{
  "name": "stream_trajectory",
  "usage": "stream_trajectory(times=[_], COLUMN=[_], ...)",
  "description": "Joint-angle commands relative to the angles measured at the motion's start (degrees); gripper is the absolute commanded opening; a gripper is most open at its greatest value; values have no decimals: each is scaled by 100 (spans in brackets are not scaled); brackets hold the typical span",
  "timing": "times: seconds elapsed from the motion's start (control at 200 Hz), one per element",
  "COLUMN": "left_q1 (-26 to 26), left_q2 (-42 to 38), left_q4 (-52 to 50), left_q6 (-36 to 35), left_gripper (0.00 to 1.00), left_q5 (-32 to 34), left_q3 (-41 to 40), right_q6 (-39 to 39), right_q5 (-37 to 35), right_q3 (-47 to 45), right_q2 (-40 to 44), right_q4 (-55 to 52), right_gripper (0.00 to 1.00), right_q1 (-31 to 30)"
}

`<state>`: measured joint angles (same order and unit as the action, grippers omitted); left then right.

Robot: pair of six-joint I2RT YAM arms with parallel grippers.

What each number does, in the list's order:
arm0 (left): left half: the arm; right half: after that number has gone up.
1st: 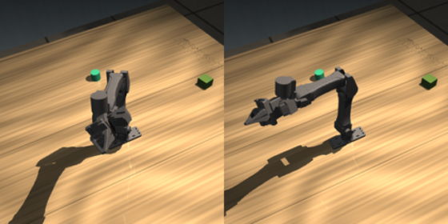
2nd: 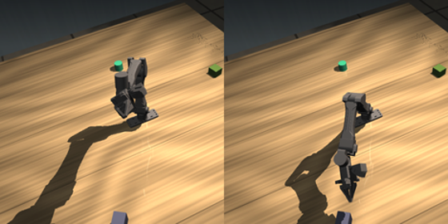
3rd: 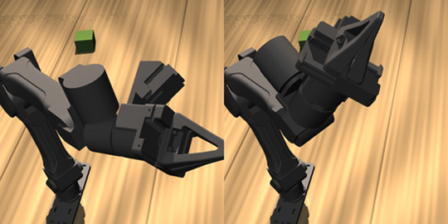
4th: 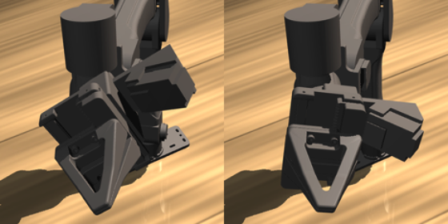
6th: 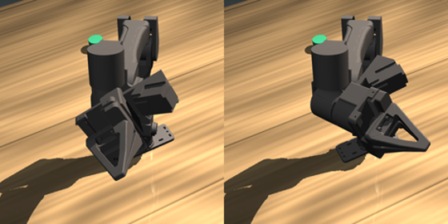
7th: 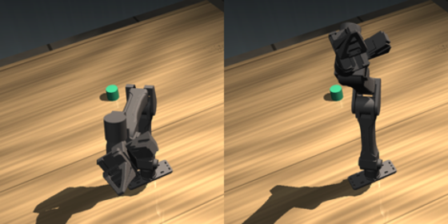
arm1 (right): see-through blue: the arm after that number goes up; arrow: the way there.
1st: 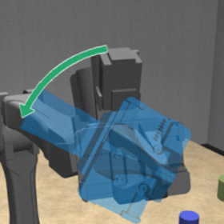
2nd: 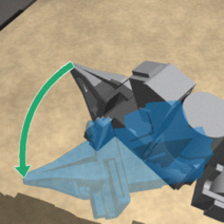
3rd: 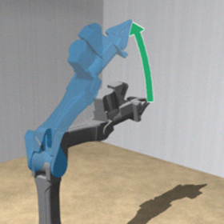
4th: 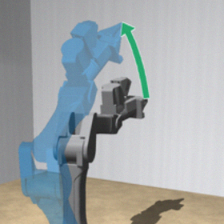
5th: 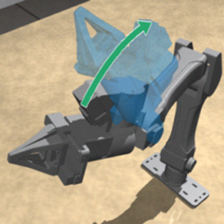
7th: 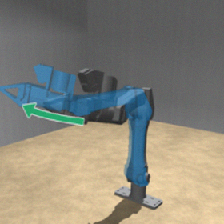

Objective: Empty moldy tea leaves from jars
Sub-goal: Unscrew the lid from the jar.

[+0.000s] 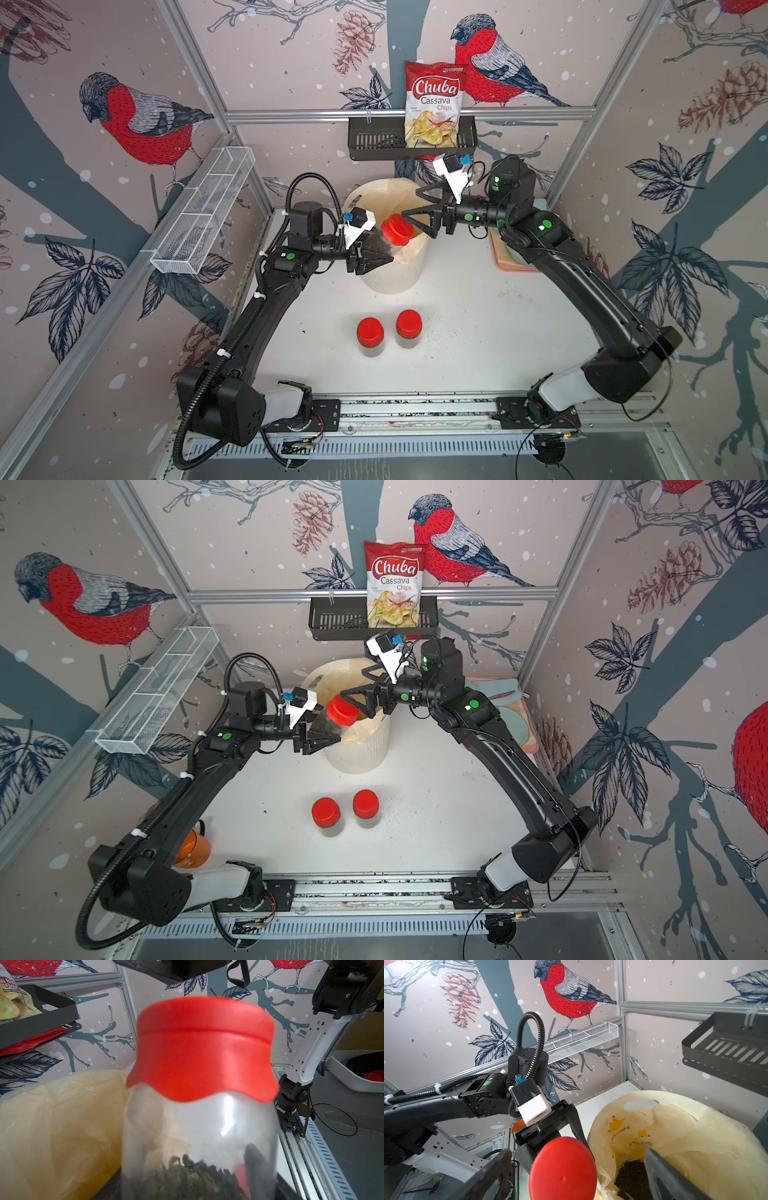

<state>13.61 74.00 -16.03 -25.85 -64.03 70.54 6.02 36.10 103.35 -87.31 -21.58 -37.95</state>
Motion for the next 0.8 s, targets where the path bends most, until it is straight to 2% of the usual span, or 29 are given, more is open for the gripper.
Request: stream_trajectory(times=[0.0, 0.215, 0.525, 0.795], left_q1=[2, 1, 2, 2], left_q2=[-26, -26, -34, -34], left_q4=[109, 109, 113, 124], left_q6=[-11, 1, 1, 1], left_gripper=[28, 28, 28, 28], left_q5=[-55, -46, -48, -37], left_q3=[20, 25, 10, 0], right_q6=[163, 38, -64, -110], right_q5=[-706, -1085, -1060, -1070], right_q3=[186, 377, 291, 227], right_q2=[-121, -312, -287, -287], right_q4=[-495, -854, -948, -944], right_gripper=[99, 99, 100, 95], right_q1=[-120, -472, -656, -696])
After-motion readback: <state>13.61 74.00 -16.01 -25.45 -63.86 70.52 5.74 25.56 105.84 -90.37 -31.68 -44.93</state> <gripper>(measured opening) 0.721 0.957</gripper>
